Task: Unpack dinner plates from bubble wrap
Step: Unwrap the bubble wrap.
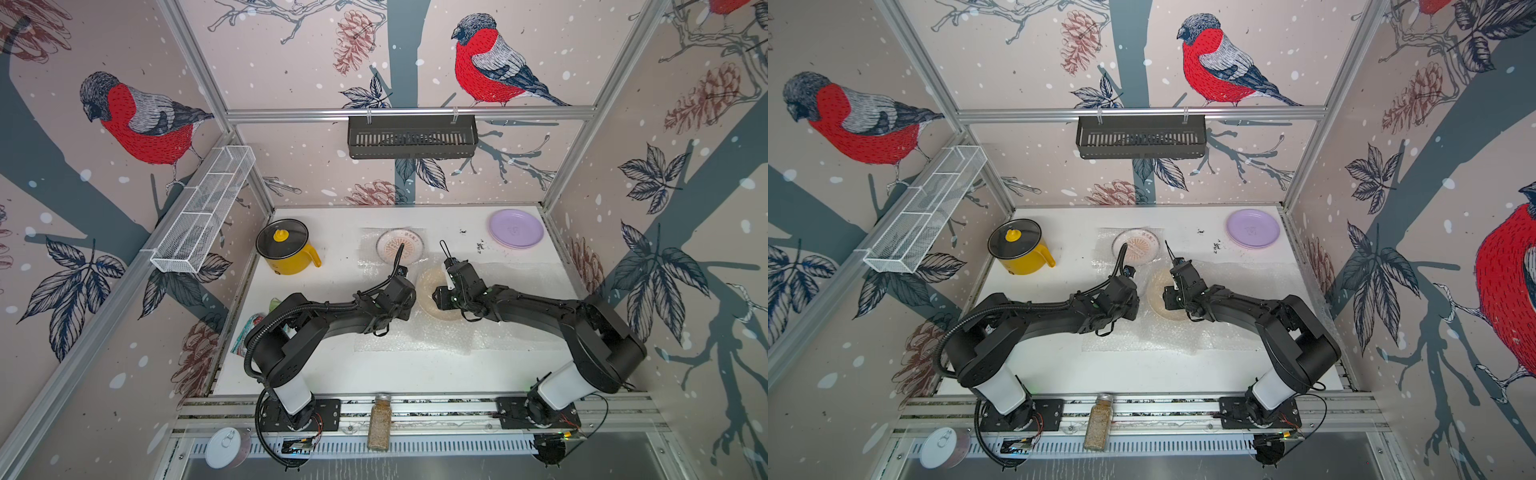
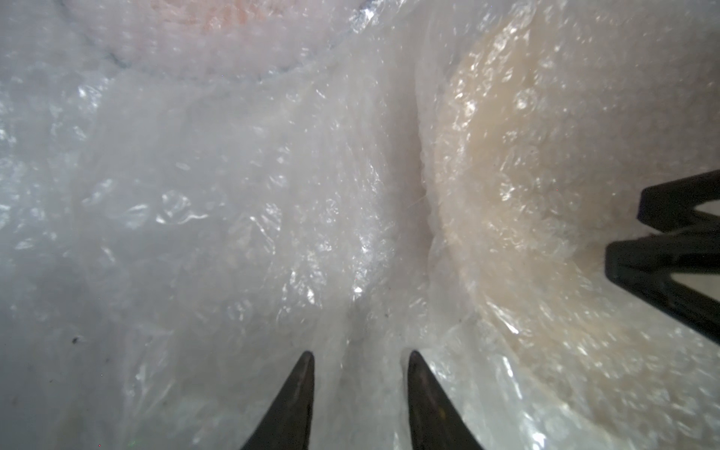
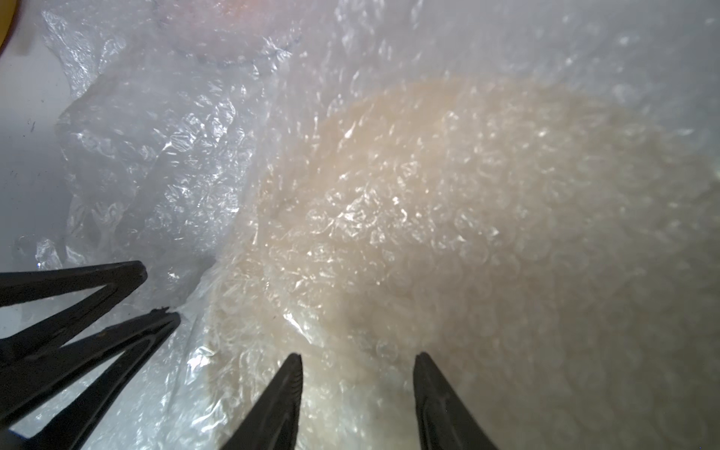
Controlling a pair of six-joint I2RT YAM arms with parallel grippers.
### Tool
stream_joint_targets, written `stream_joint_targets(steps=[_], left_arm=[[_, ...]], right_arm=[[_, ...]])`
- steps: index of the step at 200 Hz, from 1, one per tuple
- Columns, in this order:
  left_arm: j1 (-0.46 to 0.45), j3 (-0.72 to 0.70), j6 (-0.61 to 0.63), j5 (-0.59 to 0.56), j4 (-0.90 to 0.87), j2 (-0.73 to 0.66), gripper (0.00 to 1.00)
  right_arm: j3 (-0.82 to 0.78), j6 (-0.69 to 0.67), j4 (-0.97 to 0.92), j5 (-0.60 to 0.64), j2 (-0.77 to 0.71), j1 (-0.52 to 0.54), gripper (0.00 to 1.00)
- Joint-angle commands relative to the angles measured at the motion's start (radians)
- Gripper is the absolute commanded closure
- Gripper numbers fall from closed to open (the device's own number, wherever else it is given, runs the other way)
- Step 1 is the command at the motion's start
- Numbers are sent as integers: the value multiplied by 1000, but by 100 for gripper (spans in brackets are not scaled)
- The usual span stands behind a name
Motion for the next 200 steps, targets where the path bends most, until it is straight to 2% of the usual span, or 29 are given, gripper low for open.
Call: stream_joint_targets(steps=[1, 20, 52, 76, 90, 123, 175, 200], left_arm=[[-2, 5, 14, 35, 38, 4, 64], [-2, 5, 26, 77, 57, 3, 68], [-7, 11, 57, 113, 69, 0, 68], [-15, 21, 85, 136, 64, 3, 55], [-17, 34, 94, 112, 46, 13, 55], [-17, 73, 106, 77, 15, 47, 62], [-17, 109, 71, 31, -15, 65, 88], [-17, 122, 56, 42, -23, 59, 96]], right_arm=[[8, 8, -3, -5, 7, 1, 52], [11, 9, -4, -5, 11, 0, 52], [11, 9, -4, -6, 18, 1, 52], [15, 9, -5, -9, 23, 1, 52], [14, 9, -4, -11, 23, 1, 52], [15, 10, -7, -9, 20, 0, 52], [17, 10, -12, -3, 27, 1, 52], [26, 17, -22, 7, 42, 1, 52]])
